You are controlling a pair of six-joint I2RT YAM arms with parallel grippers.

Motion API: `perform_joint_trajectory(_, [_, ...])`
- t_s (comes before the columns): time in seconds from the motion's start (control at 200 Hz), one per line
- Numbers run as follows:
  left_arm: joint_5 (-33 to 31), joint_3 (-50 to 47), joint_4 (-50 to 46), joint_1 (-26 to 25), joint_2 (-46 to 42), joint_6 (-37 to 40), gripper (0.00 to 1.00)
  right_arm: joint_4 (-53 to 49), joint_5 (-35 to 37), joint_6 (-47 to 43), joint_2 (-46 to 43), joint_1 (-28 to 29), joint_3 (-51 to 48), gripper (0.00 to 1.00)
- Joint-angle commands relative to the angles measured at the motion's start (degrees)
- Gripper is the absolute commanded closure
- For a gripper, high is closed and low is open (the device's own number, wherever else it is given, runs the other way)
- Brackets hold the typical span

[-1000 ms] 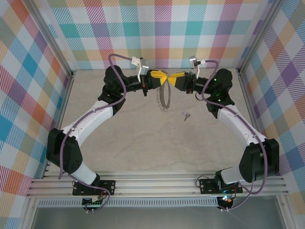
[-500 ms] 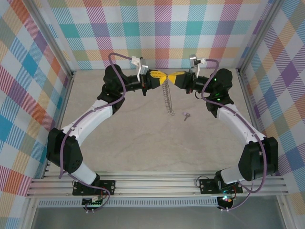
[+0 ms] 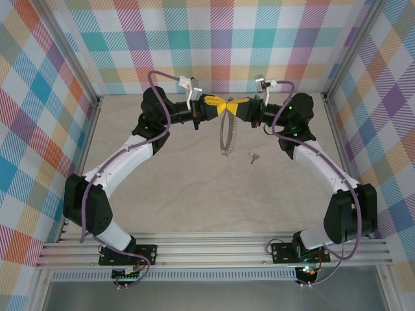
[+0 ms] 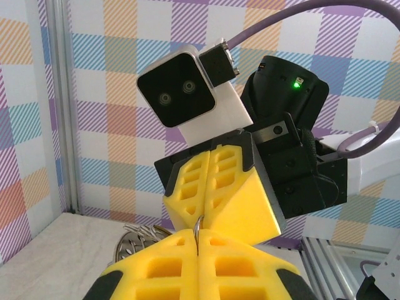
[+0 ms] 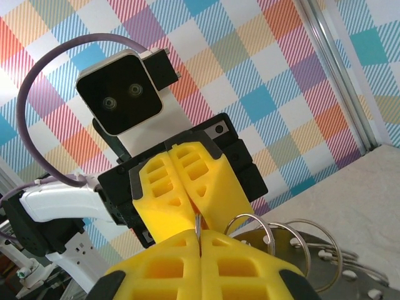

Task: Put the keys on the keyring

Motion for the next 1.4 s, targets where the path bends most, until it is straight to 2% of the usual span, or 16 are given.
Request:
perform_joint_trajectory(0.0, [-0.4,2.5,-0.3,0.0,-1.8,1.8,1.00,-0.3,0.1,-1.3,-0.6,0.7,1.6,1.00])
perform_joint_trajectory(0.055, [-2.1,2.9,-1.9,0.1,-2.2,1.8,1.00,-0.9,0.9,-2.1,-0.8,0.6,1.5,1.00])
perform_joint_trajectory(0.14, [-8.6,4.5,-7.9,0.4,-3.3,-0.6,1.00,-0.7,1.8,-2.6,-1.0,0.6,1.4,1.00])
perform_joint_trajectory(0.21, [-11.3,8.3,-15.3,1.1,-3.5,-2.9,0.94,0.1,2.4,-2.5,-0.9,0.5,1.5,1.00])
perform_joint_trajectory(0.285, [-12.9,10.0,-18.0,1.8,-4.0,-5.8,0.80,2.0,2.6,-1.4,-0.4,0.3,1.7,1.00])
perform_joint_trajectory(0.395, [-15.0,7.2,-13.1,2.0,-5.4,-9.9,0.60,6.9,2.9,1.8,0.9,0.4,2.0,1.00])
perform_joint_trajectory(0.5, [-16.6,5.5,-10.7,2.0,-5.5,-13.6,0.51,11.3,3.7,4.8,2.1,0.4,2.4,1.00])
perform_joint_trajectory(0.76, [-19.3,1.6,-3.5,1.9,-5.1,-24.1,0.43,21.6,8.7,12.6,3.9,0.4,2.5,1.00])
perform_joint_trajectory(0.915, [-20.4,0.0,0.4,1.7,-4.2,-29.8,0.43,31.4,12.4,19.9,6.4,0.3,2.6,1.00])
perform_joint_trajectory(1.075, [-20.3,-0.7,5.2,0.7,-2.8,-35.1,0.45,36.0,16.2,23.2,8.2,0.3,1.7,1.00])
perform_joint_trajectory(1.395, [-20.2,1.6,7.3,-2.3,0.5,-36.8,0.55,37.4,18.8,24.0,8.7,0.3,-0.3,1.00])
